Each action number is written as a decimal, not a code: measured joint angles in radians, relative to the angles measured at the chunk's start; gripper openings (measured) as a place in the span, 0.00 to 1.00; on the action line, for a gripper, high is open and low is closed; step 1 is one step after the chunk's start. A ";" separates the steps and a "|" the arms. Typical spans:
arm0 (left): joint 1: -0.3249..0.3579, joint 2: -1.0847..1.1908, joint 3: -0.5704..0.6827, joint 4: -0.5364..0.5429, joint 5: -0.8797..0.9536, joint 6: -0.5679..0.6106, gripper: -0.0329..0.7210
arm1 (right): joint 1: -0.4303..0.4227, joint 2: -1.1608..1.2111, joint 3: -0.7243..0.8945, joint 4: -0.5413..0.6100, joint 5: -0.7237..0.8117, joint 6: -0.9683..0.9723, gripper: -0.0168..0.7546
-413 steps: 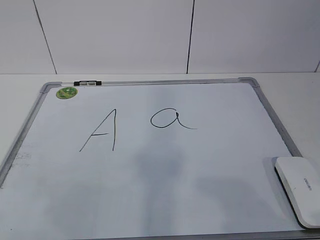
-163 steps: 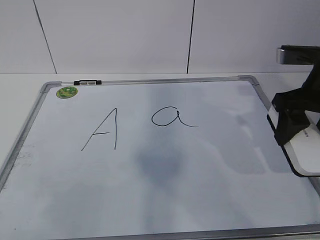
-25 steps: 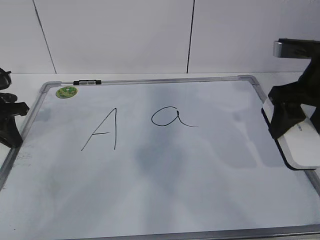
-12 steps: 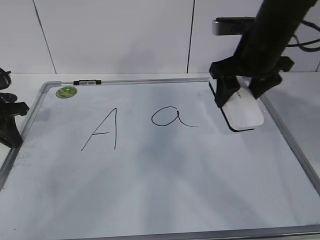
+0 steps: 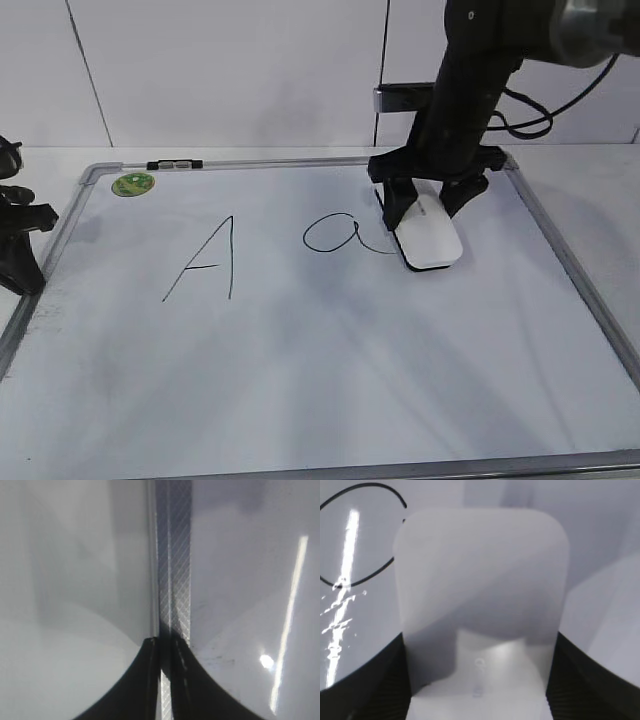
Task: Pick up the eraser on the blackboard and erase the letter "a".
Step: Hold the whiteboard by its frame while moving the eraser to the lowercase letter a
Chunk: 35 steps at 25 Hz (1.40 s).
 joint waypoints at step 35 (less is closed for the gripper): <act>0.000 0.000 0.000 0.000 0.000 0.000 0.07 | 0.193 0.121 -0.110 -0.046 -0.044 -0.033 0.70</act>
